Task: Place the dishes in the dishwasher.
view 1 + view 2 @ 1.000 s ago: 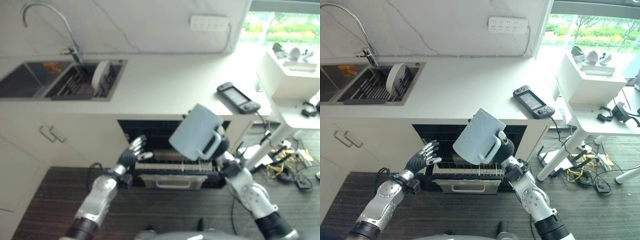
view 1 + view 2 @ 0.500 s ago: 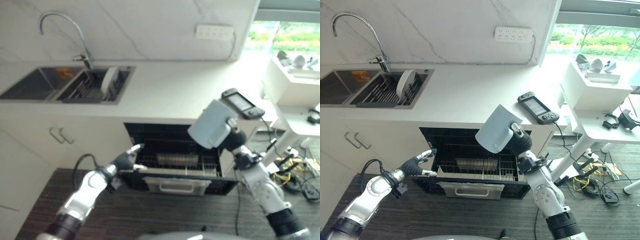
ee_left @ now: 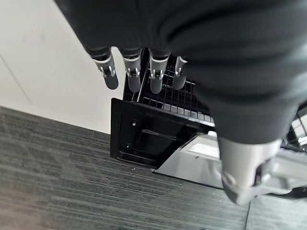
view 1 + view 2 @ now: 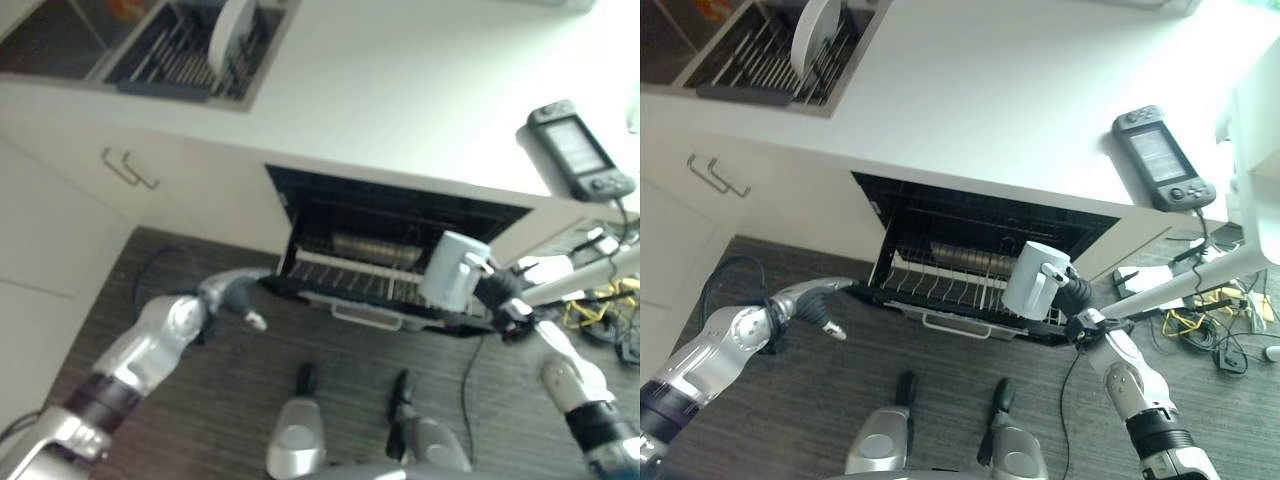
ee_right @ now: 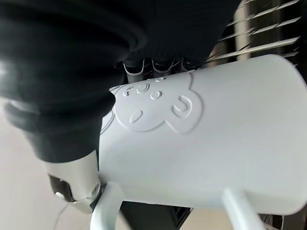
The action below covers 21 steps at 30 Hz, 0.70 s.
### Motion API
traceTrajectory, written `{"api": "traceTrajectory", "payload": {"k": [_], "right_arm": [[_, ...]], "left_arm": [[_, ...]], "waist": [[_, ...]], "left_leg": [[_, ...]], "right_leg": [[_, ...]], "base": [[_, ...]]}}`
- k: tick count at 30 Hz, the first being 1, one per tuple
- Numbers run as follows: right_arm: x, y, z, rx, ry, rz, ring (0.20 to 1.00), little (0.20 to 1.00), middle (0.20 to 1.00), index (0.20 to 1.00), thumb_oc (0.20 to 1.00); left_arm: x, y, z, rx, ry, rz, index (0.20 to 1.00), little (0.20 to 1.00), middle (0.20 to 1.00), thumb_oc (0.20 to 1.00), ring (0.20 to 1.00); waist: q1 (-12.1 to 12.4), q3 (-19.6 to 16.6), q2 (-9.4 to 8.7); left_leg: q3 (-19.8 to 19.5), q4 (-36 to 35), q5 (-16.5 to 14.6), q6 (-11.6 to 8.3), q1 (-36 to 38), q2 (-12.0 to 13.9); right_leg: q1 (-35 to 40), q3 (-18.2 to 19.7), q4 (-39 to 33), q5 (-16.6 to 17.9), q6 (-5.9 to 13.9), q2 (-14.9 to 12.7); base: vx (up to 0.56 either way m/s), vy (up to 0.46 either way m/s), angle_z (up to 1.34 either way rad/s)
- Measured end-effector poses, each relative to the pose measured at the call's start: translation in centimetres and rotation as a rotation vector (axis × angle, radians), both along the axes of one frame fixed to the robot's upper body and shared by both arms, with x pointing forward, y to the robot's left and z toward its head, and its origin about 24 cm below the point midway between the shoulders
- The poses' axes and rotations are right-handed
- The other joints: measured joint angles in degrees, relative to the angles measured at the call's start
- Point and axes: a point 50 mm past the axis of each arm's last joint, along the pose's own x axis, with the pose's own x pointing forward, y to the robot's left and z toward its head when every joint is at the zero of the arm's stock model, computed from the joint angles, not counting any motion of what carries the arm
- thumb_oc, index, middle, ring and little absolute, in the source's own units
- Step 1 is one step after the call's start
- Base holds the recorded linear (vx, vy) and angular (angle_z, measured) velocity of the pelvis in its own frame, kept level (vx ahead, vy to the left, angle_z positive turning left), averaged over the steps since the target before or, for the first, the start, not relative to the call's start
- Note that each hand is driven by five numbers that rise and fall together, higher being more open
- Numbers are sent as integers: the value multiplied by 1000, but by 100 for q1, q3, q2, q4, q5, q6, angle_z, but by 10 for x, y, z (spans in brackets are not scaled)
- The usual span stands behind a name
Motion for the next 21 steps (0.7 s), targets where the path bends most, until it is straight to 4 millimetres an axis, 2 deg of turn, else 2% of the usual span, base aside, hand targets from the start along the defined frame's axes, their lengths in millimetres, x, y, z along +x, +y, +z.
{"api": "traceTrajectory", "payload": {"k": [1, 4, 6, 16, 21], "right_arm": [[14, 11, 14, 3, -43, 14, 200, 200, 200, 200, 200], [40, 21, 42, -32, -110, 18, 200, 200, 200, 200, 200], [49, 28, 57, -41, -157, 37, 200, 200, 200, 200, 200], [59, 26, 64, -59, -142, -33, 200, 200, 200, 200, 200], [77, 6, 67, -105, -82, -146, 200, 200, 200, 200, 200]], "left_arm": [[10, -8, 13, 32, -63, -34, 1000, 1000, 1000, 1000, 1000], [24, -16, 34, 81, -174, -74, 1000, 1000, 1000, 1000, 1000], [27, -20, 41, 89, -220, -102, 1000, 1000, 1000, 1000, 1000], [29, -21, 46, 138, -290, -150, 1000, 1000, 1000, 1000, 1000], [35, -24, 65, 215, -314, -209, 1000, 1000, 1000, 1000, 1000]], "waist": [[12, 162, -50], [14, 242, -140], [29, 271, -182], [117, 263, -191], [141, 234, -186]], "left_leg": [[-14, 73, 2, -3, -72, -1], [-58, 188, 11, -15, -308, -4], [-76, 189, 13, -19, -352, -6], [-110, 255, -26, -17, -410, -27], [-109, 505, -74, -5, -785, -26]], "right_leg": [[-33, -7, 0, 37, -21, -1], [-203, -16, 0, 108, -41, 8], [-234, -18, 0, 159, -98, 9], [-233, -28, 0, 157, -100, -8], [-512, 2, 1, 224, -134, -7]], "base": [[-195, -84, 1], [-111, -47, 5], [-42, -15, 6], [-15, -5, 2], [4, -5, -2]]}}
